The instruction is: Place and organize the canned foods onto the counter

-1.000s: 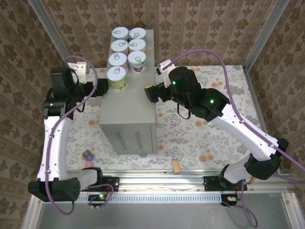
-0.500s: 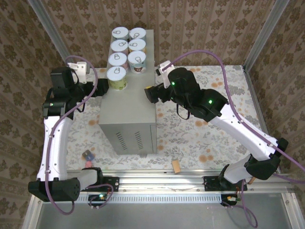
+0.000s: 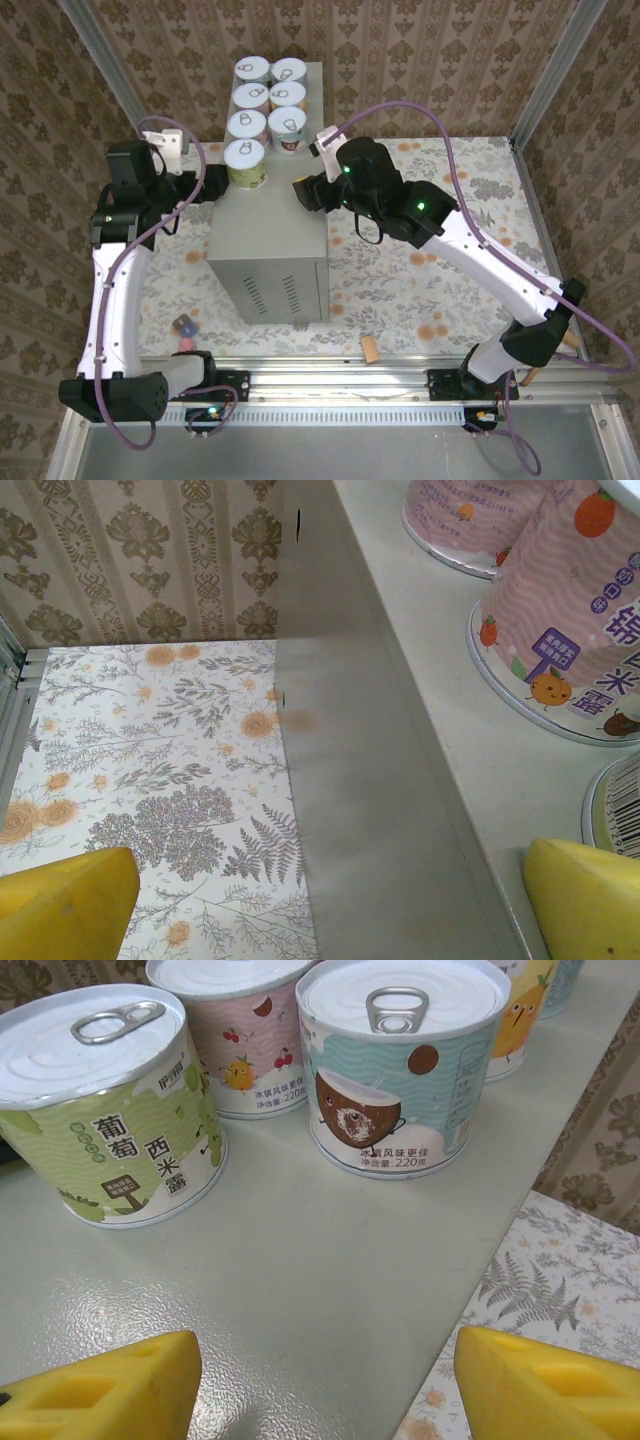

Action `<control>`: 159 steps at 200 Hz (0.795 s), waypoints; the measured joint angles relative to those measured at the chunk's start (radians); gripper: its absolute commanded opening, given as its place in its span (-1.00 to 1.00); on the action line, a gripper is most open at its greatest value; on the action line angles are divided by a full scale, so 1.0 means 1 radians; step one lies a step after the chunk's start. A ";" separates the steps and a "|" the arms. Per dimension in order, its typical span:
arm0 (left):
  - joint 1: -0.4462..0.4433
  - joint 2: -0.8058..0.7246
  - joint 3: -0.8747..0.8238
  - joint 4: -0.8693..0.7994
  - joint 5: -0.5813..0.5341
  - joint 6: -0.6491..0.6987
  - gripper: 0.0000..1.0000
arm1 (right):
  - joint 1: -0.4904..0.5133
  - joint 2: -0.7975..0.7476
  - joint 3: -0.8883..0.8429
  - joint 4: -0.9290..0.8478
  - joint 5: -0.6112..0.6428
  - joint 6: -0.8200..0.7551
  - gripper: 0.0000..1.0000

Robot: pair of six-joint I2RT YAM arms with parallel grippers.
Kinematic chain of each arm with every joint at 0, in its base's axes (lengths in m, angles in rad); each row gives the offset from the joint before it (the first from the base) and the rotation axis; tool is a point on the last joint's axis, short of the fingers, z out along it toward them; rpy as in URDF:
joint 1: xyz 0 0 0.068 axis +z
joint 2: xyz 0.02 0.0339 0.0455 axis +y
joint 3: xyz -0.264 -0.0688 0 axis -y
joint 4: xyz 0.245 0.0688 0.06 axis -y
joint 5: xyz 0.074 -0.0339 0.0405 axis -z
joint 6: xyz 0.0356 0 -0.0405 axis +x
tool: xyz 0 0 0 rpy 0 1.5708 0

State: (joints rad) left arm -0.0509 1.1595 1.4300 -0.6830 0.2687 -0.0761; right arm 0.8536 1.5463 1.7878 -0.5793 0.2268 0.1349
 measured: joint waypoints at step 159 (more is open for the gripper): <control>-0.005 0.005 0.000 0.004 0.003 0.000 1.00 | -0.003 0.000 0.000 0.008 -0.002 0.000 0.40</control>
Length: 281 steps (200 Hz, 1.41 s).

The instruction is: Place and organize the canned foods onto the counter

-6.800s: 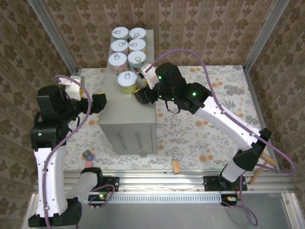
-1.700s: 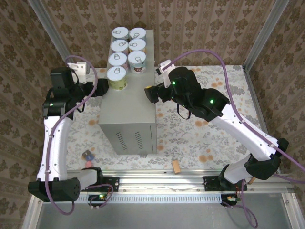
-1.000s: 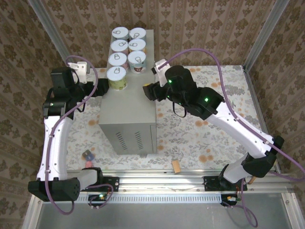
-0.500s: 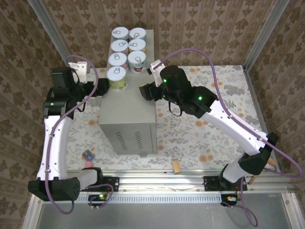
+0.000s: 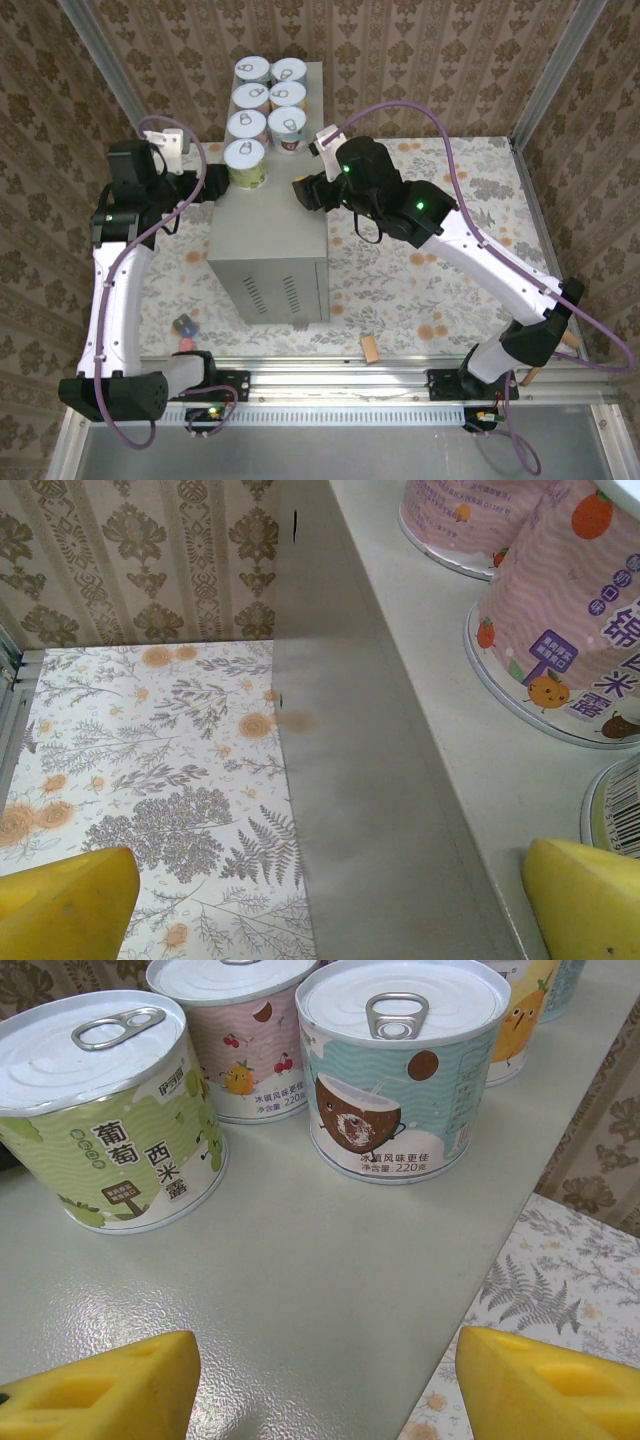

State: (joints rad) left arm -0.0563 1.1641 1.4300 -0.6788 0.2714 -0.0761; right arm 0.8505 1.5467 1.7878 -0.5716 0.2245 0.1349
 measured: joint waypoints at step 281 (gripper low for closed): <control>0.052 -0.032 0.033 -0.081 -0.154 0.040 1.00 | -0.156 -0.248 -0.193 -0.013 0.106 0.005 1.00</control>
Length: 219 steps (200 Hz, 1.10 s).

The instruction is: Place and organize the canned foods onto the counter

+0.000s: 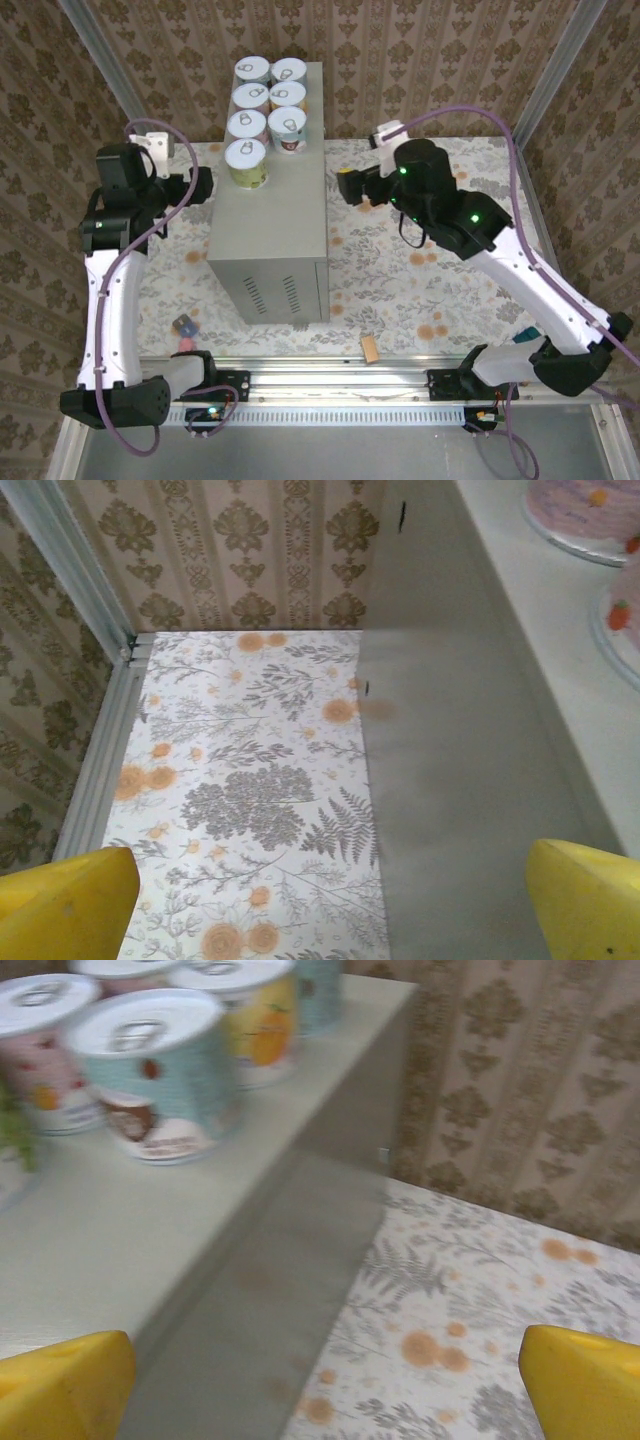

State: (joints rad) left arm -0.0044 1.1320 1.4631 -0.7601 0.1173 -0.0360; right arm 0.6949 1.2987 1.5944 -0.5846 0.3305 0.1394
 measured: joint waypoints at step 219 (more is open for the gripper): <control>-0.018 0.224 -1.030 1.272 -0.280 0.018 1.00 | -0.423 0.152 -0.799 0.652 0.096 -0.010 1.00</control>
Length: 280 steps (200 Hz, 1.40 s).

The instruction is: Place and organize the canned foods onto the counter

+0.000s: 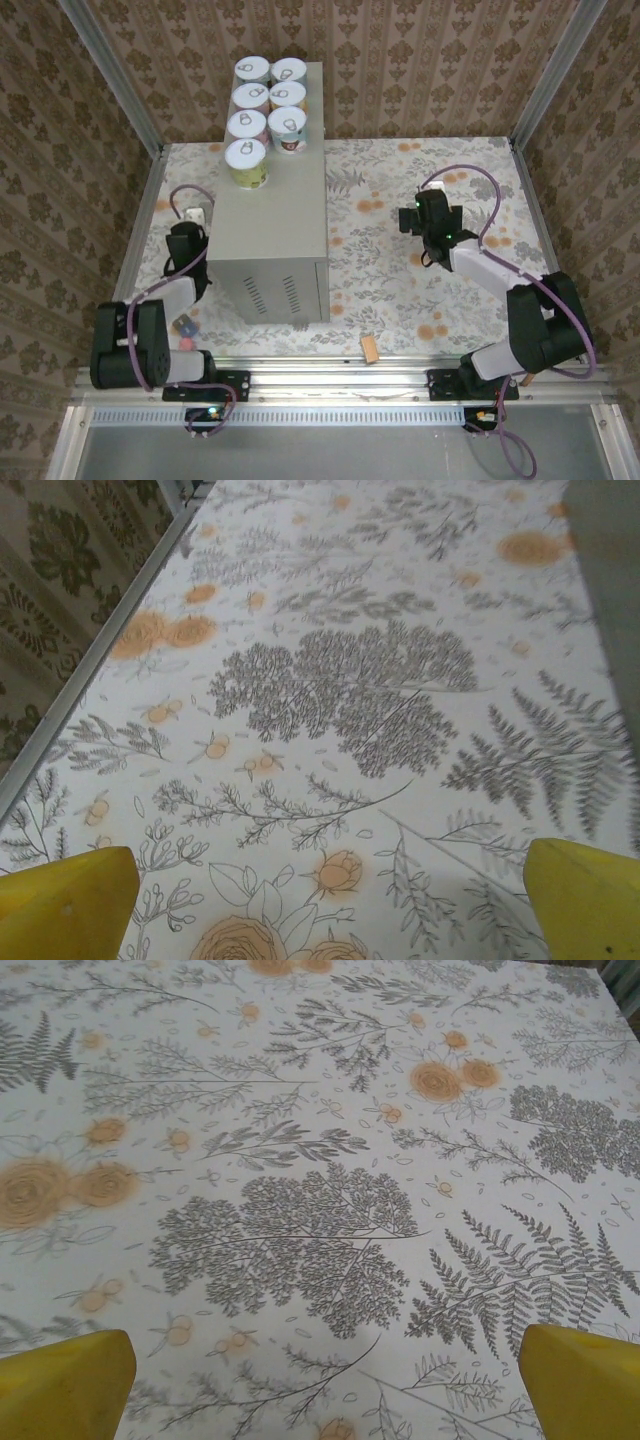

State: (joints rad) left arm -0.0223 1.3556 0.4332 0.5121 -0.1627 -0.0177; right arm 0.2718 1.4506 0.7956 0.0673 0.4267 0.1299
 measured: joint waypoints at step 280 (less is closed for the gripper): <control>-0.015 0.203 -0.089 0.463 -0.032 0.040 1.00 | -0.243 0.064 -0.370 0.692 -0.282 -0.061 1.00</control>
State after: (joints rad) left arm -0.0376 1.5589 0.3439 0.9752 -0.1951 0.0223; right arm 0.0284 1.5146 0.4259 0.7597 0.1444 0.0689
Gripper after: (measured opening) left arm 0.999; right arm 0.999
